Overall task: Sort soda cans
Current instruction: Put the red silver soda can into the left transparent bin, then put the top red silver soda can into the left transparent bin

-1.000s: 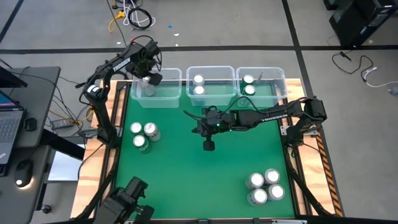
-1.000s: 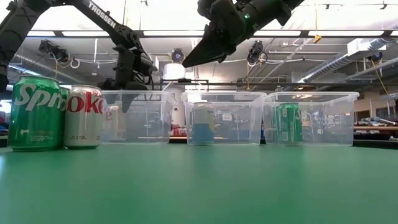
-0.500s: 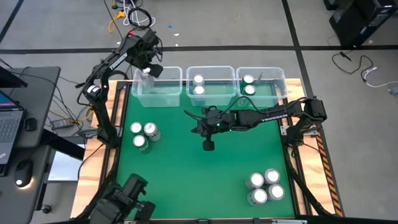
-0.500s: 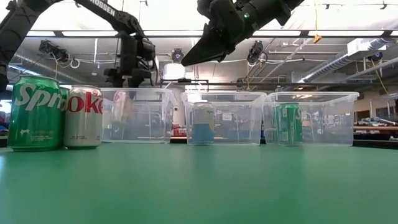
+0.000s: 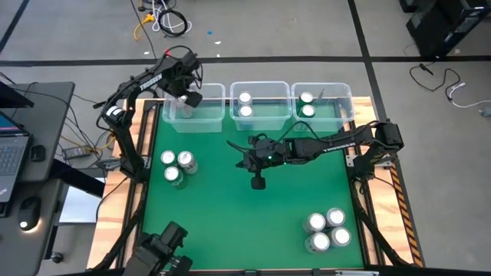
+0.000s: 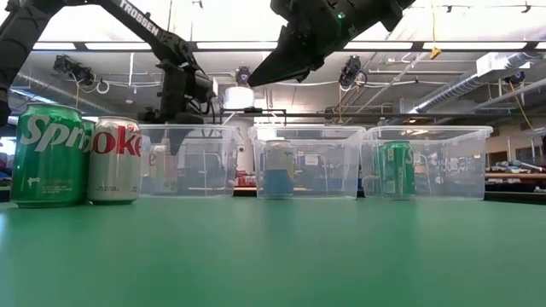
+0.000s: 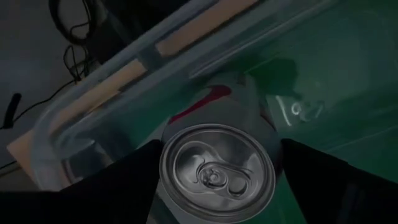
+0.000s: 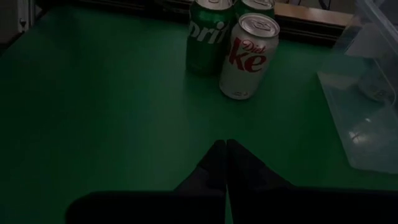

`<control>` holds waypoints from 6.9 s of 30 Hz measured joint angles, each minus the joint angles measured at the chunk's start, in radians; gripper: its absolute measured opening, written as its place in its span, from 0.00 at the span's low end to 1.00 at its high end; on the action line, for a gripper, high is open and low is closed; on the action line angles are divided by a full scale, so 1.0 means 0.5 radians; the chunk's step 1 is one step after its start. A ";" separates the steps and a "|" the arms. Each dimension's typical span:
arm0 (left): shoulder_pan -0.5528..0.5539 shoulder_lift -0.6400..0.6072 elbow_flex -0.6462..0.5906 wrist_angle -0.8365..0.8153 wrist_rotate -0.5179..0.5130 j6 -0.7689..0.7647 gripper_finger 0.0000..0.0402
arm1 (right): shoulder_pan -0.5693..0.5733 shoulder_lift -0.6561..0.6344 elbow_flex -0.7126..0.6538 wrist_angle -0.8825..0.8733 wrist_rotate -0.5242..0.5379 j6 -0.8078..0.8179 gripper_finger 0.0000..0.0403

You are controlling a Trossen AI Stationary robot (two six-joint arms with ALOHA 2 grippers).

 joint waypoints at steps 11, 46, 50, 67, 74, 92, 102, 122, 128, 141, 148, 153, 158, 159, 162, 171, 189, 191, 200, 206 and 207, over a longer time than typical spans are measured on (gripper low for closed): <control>0.003 0.023 0.177 -0.191 -0.047 0.036 0.88 | -0.001 0.000 0.000 0.014 -0.002 -0.002 0.00; -0.859 -0.299 0.540 -0.522 0.109 0.013 0.03 | -0.003 0.000 0.000 -0.021 -0.008 -0.054 0.00; -0.933 -0.521 0.320 -0.417 0.129 -0.043 0.01 | -0.003 0.000 0.000 0.004 -0.008 -0.055 0.00; -1.476 -1.380 -0.830 0.412 0.246 -0.433 0.02 | -0.007 0.048 0.002 0.221 -0.008 -0.054 0.00; -1.513 -1.248 -0.900 0.413 0.619 -0.532 0.08 | -0.008 0.050 0.002 0.223 -0.008 -0.061 0.00; -1.688 -1.178 -0.651 -0.286 0.409 -0.888 0.69 | -0.011 0.050 0.001 0.170 -0.076 -0.070 0.00; -1.688 -1.020 -0.652 -0.409 0.361 -0.774 0.78 | -0.010 0.050 0.000 0.162 -0.078 -0.047 0.00; -1.682 -0.821 -0.652 -0.418 0.314 -0.555 0.79 | -0.008 0.050 -0.001 0.098 -0.088 -0.052 0.00; -1.682 -0.776 -0.652 -0.413 0.264 -0.502 0.79 | -0.007 0.050 -0.001 0.098 -0.092 -0.052 0.00; -1.682 -0.755 -0.881 -0.326 0.290 -0.468 0.79 | -0.002 0.050 -0.001 0.097 -0.093 -0.052 0.00; -1.682 -0.760 -0.915 -0.265 0.279 -0.395 0.78 | -0.002 0.050 -0.001 0.103 -0.093 -0.052 0.00; -1.682 -0.761 -0.913 -0.234 0.275 -0.437 0.72 | -0.002 0.050 0.000 0.122 -0.093 -0.052 0.00; -1.681 -0.750 -0.834 -0.182 0.238 -0.459 0.60 | -0.002 0.050 0.000 0.123 -0.093 -0.052 0.00; -1.680 -0.747 -0.806 -0.173 0.237 -0.459 0.59 | -0.002 0.050 -0.001 0.123 -0.093 -0.052 0.00; -1.646 -0.751 -0.720 -0.206 0.267 -0.452 0.59 | -0.002 0.050 0.000 0.131 -0.093 -0.052 0.00; -1.443 -0.752 -0.417 -0.475 0.277 -0.412 0.59 | -0.002 0.050 0.000 0.128 -0.093 -0.052 0.00; -0.807 -0.755 0.370 -0.700 0.223 -0.309 0.59 | -0.002 0.050 -0.001 0.115 -0.093 -0.052 0.00; -0.706 -0.755 0.372 -0.702 0.223 -0.276 0.59 | -0.002 0.050 -0.001 0.115 -0.093 -0.052 0.00; -0.326 -0.729 0.357 -0.695 0.177 -0.085 0.59 | -0.002 0.050 0.000 0.116 -0.093 -0.052 0.00; -0.178 -0.732 0.182 -0.696 0.178 -0.082 0.59 | -0.003 0.050 -0.001 0.116 -0.094 -0.053 0.00; -0.164 -0.732 0.137 -0.697 0.177 -0.080 0.59 | -0.004 0.050 -0.001 0.116 -0.094 -0.053 0.00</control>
